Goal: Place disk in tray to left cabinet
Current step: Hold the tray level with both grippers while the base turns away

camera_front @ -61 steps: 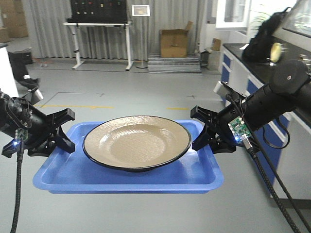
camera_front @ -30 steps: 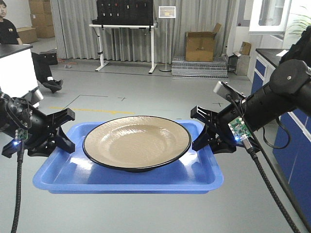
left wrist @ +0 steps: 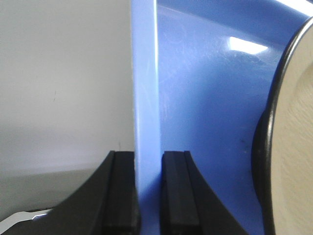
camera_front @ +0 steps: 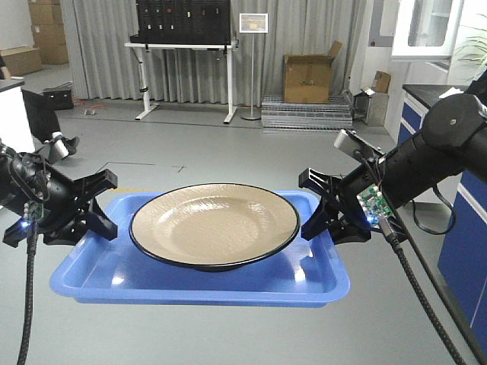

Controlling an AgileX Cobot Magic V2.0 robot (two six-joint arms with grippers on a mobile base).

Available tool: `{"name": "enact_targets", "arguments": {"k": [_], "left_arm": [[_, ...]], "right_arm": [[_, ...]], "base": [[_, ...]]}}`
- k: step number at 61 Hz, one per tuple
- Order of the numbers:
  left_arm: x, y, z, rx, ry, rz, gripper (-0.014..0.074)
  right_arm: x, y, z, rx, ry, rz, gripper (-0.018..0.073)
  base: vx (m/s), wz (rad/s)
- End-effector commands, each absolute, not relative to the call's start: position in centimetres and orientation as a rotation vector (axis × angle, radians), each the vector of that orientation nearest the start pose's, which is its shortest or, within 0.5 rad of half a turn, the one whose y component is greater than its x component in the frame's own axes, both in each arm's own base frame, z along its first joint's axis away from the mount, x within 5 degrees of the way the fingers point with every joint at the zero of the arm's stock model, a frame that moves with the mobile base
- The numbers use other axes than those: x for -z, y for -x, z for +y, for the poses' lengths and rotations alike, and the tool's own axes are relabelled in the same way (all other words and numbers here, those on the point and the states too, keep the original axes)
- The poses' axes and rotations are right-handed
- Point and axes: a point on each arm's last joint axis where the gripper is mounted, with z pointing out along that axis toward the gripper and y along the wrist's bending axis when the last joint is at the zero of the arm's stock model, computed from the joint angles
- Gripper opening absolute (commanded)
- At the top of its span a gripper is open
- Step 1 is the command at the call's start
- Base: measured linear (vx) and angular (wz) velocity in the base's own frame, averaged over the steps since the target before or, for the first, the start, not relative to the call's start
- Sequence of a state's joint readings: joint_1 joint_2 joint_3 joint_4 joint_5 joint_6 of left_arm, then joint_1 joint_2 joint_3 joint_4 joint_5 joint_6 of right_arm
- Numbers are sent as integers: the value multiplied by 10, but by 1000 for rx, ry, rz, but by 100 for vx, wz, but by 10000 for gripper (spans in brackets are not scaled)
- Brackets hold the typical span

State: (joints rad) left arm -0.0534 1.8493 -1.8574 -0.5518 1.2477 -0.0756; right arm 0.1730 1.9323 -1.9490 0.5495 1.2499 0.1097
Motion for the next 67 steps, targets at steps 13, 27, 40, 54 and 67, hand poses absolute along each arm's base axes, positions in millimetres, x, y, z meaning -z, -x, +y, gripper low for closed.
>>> {"name": "enact_targets", "arguments": {"k": [13, 27, 40, 54, 67], "left_arm": [[-409, -371, -100, 1175, 61, 2486, 0], [-409, -371, -100, 1175, 61, 2486, 0], [-409, -371, -100, 1175, 61, 2486, 0], [-409, -371, -100, 1175, 61, 2486, 0], [-409, -371, -100, 1175, 61, 2486, 0]], "right_arm": [[-405, -381, 144, -1206, 68, 2479, 8], [-405, -381, 144, -1206, 68, 2479, 8], [-405, -381, 144, -1206, 68, 2479, 8], [-405, -380, 144, -1206, 69, 2480, 8], [-405, -380, 144, -1206, 69, 2480, 8]], "base": [[56, -9], [58, -9], [58, -5], [61, -5], [64, -3]]}}
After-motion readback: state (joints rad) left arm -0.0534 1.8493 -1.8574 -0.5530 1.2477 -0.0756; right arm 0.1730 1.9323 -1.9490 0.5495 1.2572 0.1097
